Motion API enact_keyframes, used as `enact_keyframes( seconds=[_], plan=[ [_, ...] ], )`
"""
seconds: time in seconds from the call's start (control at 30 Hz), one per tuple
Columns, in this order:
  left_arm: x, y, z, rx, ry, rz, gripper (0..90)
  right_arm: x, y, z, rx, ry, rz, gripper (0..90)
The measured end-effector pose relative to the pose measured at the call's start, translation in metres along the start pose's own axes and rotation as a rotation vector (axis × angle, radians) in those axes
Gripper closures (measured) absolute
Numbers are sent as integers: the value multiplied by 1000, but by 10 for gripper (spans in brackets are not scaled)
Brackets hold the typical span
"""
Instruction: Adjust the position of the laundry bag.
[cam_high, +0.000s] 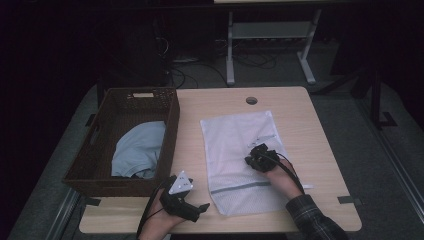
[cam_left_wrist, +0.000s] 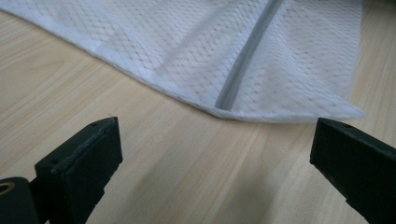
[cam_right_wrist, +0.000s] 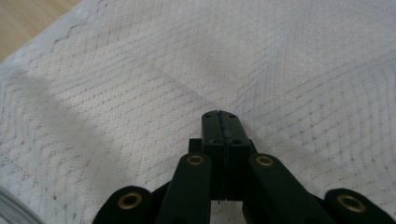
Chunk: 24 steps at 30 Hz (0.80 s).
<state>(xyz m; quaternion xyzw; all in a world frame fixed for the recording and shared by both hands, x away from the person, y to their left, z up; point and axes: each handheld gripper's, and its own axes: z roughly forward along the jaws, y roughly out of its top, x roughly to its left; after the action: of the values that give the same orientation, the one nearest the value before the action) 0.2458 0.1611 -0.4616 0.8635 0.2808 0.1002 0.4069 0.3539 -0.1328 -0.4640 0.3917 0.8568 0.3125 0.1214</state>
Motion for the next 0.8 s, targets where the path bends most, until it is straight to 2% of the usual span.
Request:
enact_keyframes(
  seconds=[0.17, 0.33, 0.5, 0.53, 0.57, 0.6, 0.67, 0.73, 0.77, 0.8],
  plan=[
    [-1, 0, -1, 3, 0, 3, 22, 9, -2, -2, 4, 10, -19, 900],
    [-1, 0, -1, 2, 0, 5, 22, 9, -5, -3, -6, 10, -21, 891],
    [-2, -1, -2, 2, -3, 9, 22, 5, -8, -12, -38, 28, -34, 769],
    [-2, -1, -2, 2, -3, 9, 22, 5, -8, -12, -38, 28, -34, 769],
    [-2, -1, -2, 2, -4, 9, 22, 4, -9, -14, -49, 35, -35, 735],
    [-2, -1, -2, 1, -4, 9, 22, 1, -9, -20, -70, 57, -37, 639],
    [-2, 0, -2, -1, -4, 9, 22, -3, -11, -25, -80, 75, -31, 557],
    [-2, 0, -2, -2, -5, 11, 22, -4, -12, -27, -90, 85, -19, 532],
    [-2, 0, -2, -2, -6, 12, 22, -8, -16, -31, -97, 102, -16, 478],
    [-2, 0, -2, -3, -6, 10, 22, -9, -18, -33, -103, 101, -18, 463]
  ],
)
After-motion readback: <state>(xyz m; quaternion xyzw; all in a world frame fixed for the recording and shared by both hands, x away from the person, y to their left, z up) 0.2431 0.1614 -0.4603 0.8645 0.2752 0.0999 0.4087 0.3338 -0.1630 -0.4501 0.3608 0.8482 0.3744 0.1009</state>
